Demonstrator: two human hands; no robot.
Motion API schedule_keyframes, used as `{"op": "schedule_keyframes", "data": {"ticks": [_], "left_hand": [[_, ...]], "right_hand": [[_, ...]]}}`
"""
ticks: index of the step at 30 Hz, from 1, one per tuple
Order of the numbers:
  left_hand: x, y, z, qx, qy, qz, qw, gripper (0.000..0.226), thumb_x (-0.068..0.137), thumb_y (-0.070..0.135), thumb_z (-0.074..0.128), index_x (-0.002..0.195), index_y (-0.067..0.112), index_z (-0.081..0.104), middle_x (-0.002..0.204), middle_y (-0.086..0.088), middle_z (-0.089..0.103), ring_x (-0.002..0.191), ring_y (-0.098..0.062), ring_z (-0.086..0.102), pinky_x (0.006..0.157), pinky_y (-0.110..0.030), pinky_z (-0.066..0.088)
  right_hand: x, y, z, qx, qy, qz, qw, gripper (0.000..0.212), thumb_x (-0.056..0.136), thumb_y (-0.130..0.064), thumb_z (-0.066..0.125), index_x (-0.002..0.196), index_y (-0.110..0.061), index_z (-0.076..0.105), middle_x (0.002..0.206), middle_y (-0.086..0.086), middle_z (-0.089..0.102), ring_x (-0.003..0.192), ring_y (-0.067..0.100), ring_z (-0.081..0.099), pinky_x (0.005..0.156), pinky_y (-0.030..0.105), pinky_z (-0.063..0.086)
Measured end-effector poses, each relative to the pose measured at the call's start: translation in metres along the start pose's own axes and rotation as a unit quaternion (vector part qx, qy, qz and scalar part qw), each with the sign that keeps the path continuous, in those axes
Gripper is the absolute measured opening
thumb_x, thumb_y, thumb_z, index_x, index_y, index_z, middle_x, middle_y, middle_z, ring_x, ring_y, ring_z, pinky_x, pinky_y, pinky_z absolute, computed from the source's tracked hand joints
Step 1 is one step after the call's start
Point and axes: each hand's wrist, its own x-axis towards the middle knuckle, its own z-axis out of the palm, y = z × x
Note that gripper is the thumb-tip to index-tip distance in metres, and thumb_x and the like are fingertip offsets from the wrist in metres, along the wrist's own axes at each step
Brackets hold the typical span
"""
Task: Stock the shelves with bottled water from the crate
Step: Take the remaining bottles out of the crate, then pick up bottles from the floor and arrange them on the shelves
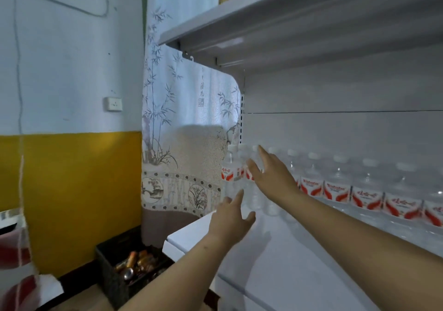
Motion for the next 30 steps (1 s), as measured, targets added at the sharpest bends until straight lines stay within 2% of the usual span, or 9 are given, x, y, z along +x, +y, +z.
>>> {"op": "schedule_keyframes", "data": {"ticks": [5, 11, 13, 16, 21, 23, 25, 28, 30], "left_hand": [[-0.065, 0.044, -0.021, 0.002, -0.018, 0.031, 0.999, 0.072, 0.092, 0.060, 0.043, 0.154, 0.033, 0.017, 0.152, -0.003, 0.035, 0.135, -0.025, 0.039, 0.108, -0.042, 0.039], [-0.157, 0.109, -0.026, -0.052, -0.011, 0.104, 0.993, 0.066, 0.095, 0.056, 0.043, 0.152, 0.025, 0.027, 0.152, -0.001, 0.036, 0.136, -0.020, 0.038, 0.110, -0.037, 0.037], [-0.187, 0.130, -0.016, -0.082, -0.018, 0.135, 0.987, 0.064, 0.095, 0.053, 0.045, 0.151, 0.025, 0.029, 0.151, 0.001, 0.037, 0.135, -0.017, 0.039, 0.109, -0.034, 0.036], [-0.231, 0.170, 0.003, -0.141, -0.031, 0.201, 0.969, 0.056, 0.096, 0.047, 0.047, 0.147, 0.029, 0.033, 0.144, 0.006, 0.043, 0.128, -0.010, 0.044, 0.102, -0.028, 0.041], [-0.316, 0.246, 0.051, -0.218, -0.097, 0.306, 0.922, 0.045, 0.095, 0.037, 0.050, 0.139, 0.032, 0.042, 0.119, 0.013, 0.051, 0.109, -0.003, 0.050, 0.092, -0.027, 0.047], [-0.362, 0.271, 0.081, -0.225, -0.139, 0.331, 0.906, 0.041, 0.094, 0.035, 0.050, 0.135, 0.030, 0.047, 0.112, 0.013, 0.052, 0.104, -0.005, 0.051, 0.089, -0.029, 0.048], [-0.413, 0.291, 0.117, -0.202, -0.226, 0.355, 0.884, 0.039, 0.095, 0.037, 0.050, 0.133, 0.029, 0.049, 0.114, 0.012, 0.052, 0.105, -0.007, 0.051, 0.090, -0.031, 0.048], [-0.491, 0.319, 0.168, -0.155, -0.370, 0.379, 0.834, 0.040, 0.095, 0.040, 0.050, 0.133, 0.028, 0.049, 0.124, 0.004, 0.050, 0.110, -0.014, 0.051, 0.093, -0.037, 0.048], [-0.539, 0.335, 0.192, -0.109, -0.461, 0.404, 0.782, 0.041, 0.095, 0.040, 0.050, 0.133, 0.024, 0.050, 0.127, -0.003, 0.051, 0.112, -0.021, 0.052, 0.095, -0.039, 0.047]], "right_hand": [[-0.048, -0.026, -0.057, -0.046, -0.001, -0.031, 0.998, 0.069, 0.097, -0.062, 0.029, 0.156, -0.028, 0.015, 0.160, 0.000, 0.025, 0.147, 0.022, 0.022, 0.119, 0.042, 0.025], [-0.134, -0.030, -0.130, -0.054, 0.000, 0.001, 0.999, 0.069, 0.097, -0.063, 0.026, 0.156, -0.026, 0.019, 0.161, -0.003, 0.023, 0.148, 0.019, 0.017, 0.119, 0.039, 0.018], [-0.169, -0.022, -0.154, -0.050, 0.004, 0.015, 0.999, 0.068, 0.098, -0.063, 0.026, 0.155, -0.026, 0.022, 0.160, -0.004, 0.024, 0.147, 0.017, 0.021, 0.120, 0.038, 0.019], [-0.226, -0.003, -0.190, -0.058, 0.027, 0.034, 0.997, 0.066, 0.098, -0.062, 0.026, 0.154, -0.026, 0.027, 0.158, -0.005, 0.030, 0.145, 0.015, 0.028, 0.119, 0.037, 0.023], [-0.350, 0.016, -0.260, -0.072, 0.105, 0.090, 0.988, 0.058, 0.101, -0.054, 0.028, 0.150, -0.025, 0.036, 0.154, -0.010, 0.037, 0.141, 0.004, 0.030, 0.113, 0.020, 0.020], [-0.415, 0.021, -0.288, -0.076, 0.168, 0.132, 0.974, 0.052, 0.103, -0.049, 0.030, 0.148, -0.025, 0.040, 0.150, -0.013, 0.041, 0.138, 0.000, 0.033, 0.112, 0.016, 0.022], [-0.492, 0.031, -0.309, -0.107, 0.238, 0.187, 0.947, 0.047, 0.104, -0.045, 0.031, 0.144, -0.024, 0.045, 0.145, -0.013, 0.046, 0.135, -0.001, 0.037, 0.111, 0.014, 0.026], [-0.608, 0.052, -0.319, -0.107, 0.305, 0.322, 0.890, 0.049, 0.103, -0.046, 0.030, 0.137, -0.018, 0.052, 0.136, -0.008, 0.055, 0.128, 0.002, 0.046, 0.111, 0.024, 0.034], [-0.678, 0.061, -0.318, -0.095, 0.326, 0.411, 0.846, 0.048, 0.105, -0.042, 0.031, 0.131, -0.011, 0.057, 0.129, 0.001, 0.061, 0.119, 0.008, 0.054, 0.106, 0.031, 0.040]]}}
